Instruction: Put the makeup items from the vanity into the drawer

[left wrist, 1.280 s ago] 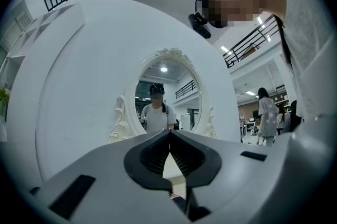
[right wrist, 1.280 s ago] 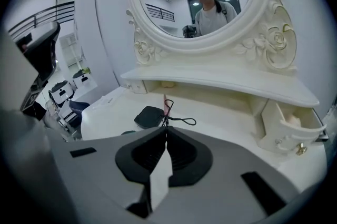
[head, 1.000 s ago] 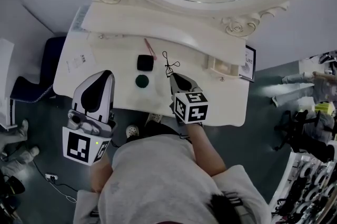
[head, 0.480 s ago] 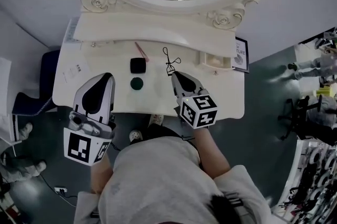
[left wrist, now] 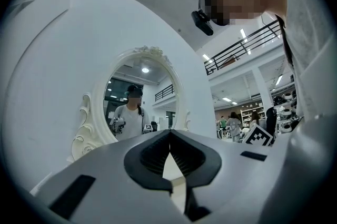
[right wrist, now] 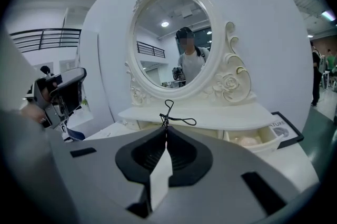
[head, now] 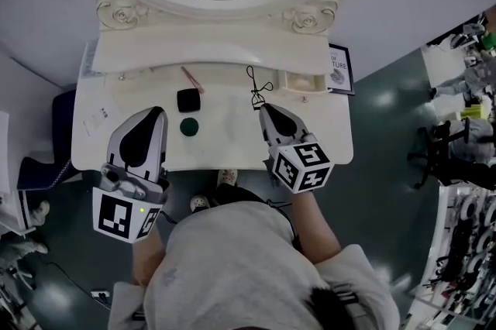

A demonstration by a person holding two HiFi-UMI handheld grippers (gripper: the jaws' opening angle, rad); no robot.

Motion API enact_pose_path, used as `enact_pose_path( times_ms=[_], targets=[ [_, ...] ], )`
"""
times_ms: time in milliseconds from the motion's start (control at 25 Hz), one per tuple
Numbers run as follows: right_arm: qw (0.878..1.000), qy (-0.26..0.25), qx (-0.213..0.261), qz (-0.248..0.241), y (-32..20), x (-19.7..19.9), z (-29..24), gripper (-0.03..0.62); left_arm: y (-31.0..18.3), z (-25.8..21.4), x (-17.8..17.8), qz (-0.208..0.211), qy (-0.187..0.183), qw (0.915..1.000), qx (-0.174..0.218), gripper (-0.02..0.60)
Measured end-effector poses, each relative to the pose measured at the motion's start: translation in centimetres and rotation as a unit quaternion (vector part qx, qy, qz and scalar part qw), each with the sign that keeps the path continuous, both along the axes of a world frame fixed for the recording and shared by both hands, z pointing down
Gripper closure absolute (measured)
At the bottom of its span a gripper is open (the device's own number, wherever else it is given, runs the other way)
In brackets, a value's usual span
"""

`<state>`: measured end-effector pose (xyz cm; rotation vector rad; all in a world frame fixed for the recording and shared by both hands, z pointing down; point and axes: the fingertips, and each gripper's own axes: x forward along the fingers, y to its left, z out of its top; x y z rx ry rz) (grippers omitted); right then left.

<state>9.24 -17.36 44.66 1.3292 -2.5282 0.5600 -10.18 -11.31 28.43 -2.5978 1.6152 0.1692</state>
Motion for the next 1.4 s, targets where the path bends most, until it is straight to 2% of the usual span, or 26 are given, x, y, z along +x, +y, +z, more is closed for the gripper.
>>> enact_pose_path(
  times_ms=[360,840,1120,1400],
  targets=[
    [0.999,0.006,0.000,0.044,-0.2,4.1,0.1,0.569,-0.9,0.1,2.1,0.026,-0.001,0.9997,0.001,0.566],
    [0.997,0.051,-0.021,0.056,-1.1,8.5,0.9,0.569,-2.4,0.2,3.7,0.042,0.000,0.9991,0.000,0.566],
    [0.993,0.086,-0.067,0.053,-1.8,10.9,3.0,0.569,-3.4,0.2,3.9,0.039,-0.001,0.9992,0.000,0.566],
    [0.982,0.141,-0.121,0.038,-3.3,13.4,5.0,0.569,-4.5,0.3,3.9,0.031,-0.003,0.9995,-0.002,0.566]
  ],
)
